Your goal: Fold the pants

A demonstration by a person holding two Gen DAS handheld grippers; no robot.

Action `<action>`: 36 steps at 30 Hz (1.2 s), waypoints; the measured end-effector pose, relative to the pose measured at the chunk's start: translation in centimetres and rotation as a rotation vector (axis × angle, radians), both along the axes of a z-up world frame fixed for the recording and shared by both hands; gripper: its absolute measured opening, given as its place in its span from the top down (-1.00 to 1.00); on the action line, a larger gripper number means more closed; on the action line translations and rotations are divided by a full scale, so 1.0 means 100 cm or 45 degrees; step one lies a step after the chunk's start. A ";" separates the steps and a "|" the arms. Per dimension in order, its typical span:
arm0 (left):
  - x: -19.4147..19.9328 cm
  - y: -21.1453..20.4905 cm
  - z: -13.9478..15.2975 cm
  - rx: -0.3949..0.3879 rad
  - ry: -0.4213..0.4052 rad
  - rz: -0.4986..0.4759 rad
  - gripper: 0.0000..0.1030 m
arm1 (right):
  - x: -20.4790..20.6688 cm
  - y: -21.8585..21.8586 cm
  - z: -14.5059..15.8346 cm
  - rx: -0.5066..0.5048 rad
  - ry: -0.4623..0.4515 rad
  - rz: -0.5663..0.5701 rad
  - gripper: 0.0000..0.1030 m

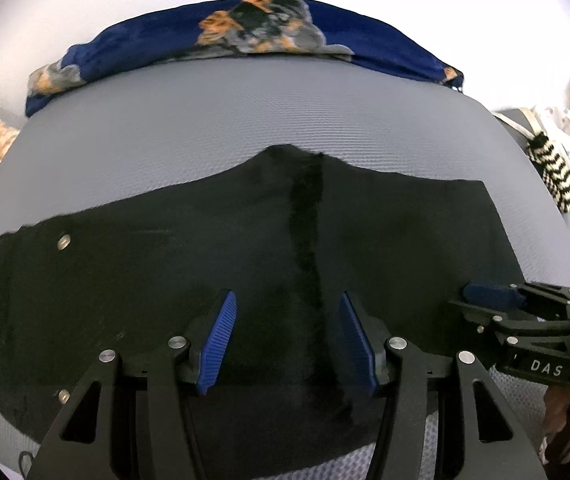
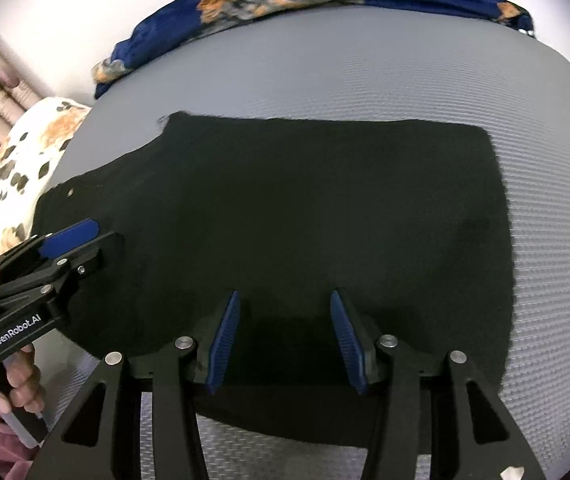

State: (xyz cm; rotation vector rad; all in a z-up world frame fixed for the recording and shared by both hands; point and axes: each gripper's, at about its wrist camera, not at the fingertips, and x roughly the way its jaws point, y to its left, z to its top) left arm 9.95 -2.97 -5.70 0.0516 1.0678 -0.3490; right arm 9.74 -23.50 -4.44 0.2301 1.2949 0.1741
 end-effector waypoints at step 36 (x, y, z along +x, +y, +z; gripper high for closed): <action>-0.092 0.256 -0.034 -0.770 0.111 0.658 -0.07 | 0.031 0.123 -0.003 0.095 0.059 0.302 -0.28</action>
